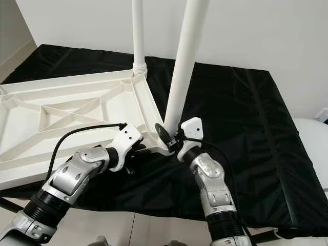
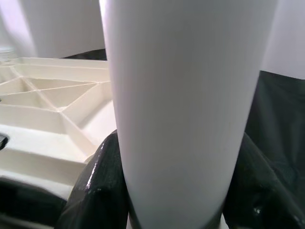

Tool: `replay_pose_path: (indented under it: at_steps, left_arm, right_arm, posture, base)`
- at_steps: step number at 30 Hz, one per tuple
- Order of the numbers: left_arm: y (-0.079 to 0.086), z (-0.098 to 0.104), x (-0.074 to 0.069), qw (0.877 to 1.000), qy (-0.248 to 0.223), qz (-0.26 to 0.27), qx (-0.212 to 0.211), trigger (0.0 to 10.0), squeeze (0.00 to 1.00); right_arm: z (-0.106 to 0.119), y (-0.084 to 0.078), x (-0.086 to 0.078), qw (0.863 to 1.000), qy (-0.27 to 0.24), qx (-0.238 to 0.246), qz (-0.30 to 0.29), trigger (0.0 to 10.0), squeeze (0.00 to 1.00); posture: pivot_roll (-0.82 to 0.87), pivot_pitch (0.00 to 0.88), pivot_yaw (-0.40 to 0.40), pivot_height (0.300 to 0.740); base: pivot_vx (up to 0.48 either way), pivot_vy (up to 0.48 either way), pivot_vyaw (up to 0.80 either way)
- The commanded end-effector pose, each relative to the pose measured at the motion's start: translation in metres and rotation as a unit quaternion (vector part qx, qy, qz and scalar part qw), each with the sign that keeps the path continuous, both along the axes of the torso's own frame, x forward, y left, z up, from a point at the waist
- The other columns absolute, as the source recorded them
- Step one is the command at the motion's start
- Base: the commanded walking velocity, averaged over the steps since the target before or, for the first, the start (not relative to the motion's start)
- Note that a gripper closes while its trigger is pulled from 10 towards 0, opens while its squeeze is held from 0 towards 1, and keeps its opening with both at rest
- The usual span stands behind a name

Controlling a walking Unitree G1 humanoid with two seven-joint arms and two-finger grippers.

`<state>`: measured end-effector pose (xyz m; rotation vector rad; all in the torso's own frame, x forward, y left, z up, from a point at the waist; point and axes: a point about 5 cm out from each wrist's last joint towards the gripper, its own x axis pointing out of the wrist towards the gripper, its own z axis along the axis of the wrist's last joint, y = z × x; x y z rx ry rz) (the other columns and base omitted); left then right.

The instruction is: Building children table

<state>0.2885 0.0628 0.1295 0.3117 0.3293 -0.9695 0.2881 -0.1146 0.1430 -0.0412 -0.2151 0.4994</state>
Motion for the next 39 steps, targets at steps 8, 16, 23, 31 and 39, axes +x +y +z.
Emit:
replay_pose_path:
  at_steps: [8,16,23,31,39]
  left_arm:
    - [-0.012,0.008,-0.005,0.999,-0.006,-0.037,-0.015,10.0,0.0]
    - [-0.012,0.008,-0.006,0.999,-0.005,-0.038,-0.014,10.0,0.0]
    - [-0.014,0.007,-0.007,0.999,-0.004,-0.042,-0.015,10.0,0.0]
    - [-0.015,0.007,-0.008,0.999,-0.004,-0.044,-0.014,10.0,0.0]
    - [-0.015,0.008,-0.008,0.999,-0.003,-0.043,-0.014,10.0,0.0]
  right_arm:
    - [0.005,0.016,-0.002,0.999,-0.005,0.014,-0.033,10.0,0.0]
    - [0.001,0.017,0.003,0.995,0.013,0.024,-0.095,10.0,0.0]
    - [-0.003,0.022,0.004,0.988,0.033,0.04,-0.149,10.0,0.0]
    - [-0.007,0.03,0.003,0.976,0.045,0.048,-0.206,10.0,0.0]
    - [-0.008,0.036,0.002,0.976,0.05,0.044,-0.208,10.0,0.0]
  posture:
    - [0.03,0.031,-0.028,0.74]
    - [0.04,0.024,-0.027,0.74]
    - [0.04,0.013,-0.026,0.74]
    - [0.04,0.004,-0.025,0.74]
    - [0.05,0.008,-0.026,0.74]
  base:
    - [0.0,0.0,0.0]
    - [0.0,0.0,0.0]
    - [0.0,0.0,0.0]
    - [0.0,0.0,0.0]
    - [0.0,0.0,0.0]
